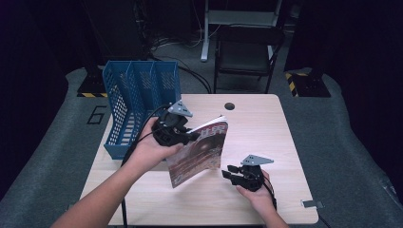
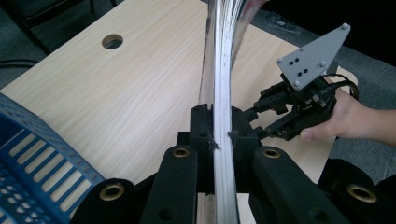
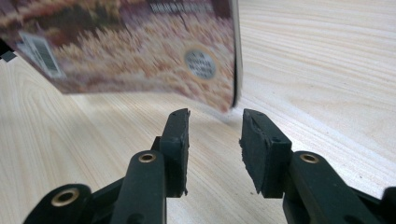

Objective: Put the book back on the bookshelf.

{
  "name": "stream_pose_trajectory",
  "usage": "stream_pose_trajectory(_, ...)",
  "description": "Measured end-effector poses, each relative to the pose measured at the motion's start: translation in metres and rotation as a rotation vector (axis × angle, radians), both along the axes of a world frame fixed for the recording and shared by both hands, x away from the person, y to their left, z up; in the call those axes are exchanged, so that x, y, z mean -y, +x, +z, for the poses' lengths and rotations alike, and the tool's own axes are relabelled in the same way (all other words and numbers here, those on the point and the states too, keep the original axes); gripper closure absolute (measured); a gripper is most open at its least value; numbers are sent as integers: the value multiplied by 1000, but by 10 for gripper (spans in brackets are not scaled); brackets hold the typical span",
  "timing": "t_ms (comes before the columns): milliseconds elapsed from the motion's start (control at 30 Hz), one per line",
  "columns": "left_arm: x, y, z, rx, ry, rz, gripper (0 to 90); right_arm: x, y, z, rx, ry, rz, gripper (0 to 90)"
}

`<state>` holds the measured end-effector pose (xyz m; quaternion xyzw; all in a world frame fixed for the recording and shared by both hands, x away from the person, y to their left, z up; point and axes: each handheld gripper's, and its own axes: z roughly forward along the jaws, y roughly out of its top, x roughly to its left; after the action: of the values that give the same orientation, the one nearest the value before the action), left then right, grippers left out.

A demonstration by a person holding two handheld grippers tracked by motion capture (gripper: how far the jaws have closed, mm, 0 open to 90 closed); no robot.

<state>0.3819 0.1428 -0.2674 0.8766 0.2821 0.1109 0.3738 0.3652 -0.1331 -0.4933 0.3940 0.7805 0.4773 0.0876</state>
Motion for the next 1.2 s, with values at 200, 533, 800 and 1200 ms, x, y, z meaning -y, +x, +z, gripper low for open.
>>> stream_pose_trajectory(200, -10, 2, 9, -1, -12, 29, 835, 0, 0, -1, -8, 2, -2, 605)
stream_pose_trajectory(533, -22, 2, 23, 6, -9, 49, 835, 1, 2, -2, -21, 3, 5, 577)
stream_pose_trajectory(800, -34, 6, 38, 13, -22, 80, 835, -1, 3, -5, -15, -49, -21, 504)
stream_pose_trajectory(1200, -54, 9, 58, 29, -36, 136, 835, -2, 8, -14, -72, -107, -38, 440)
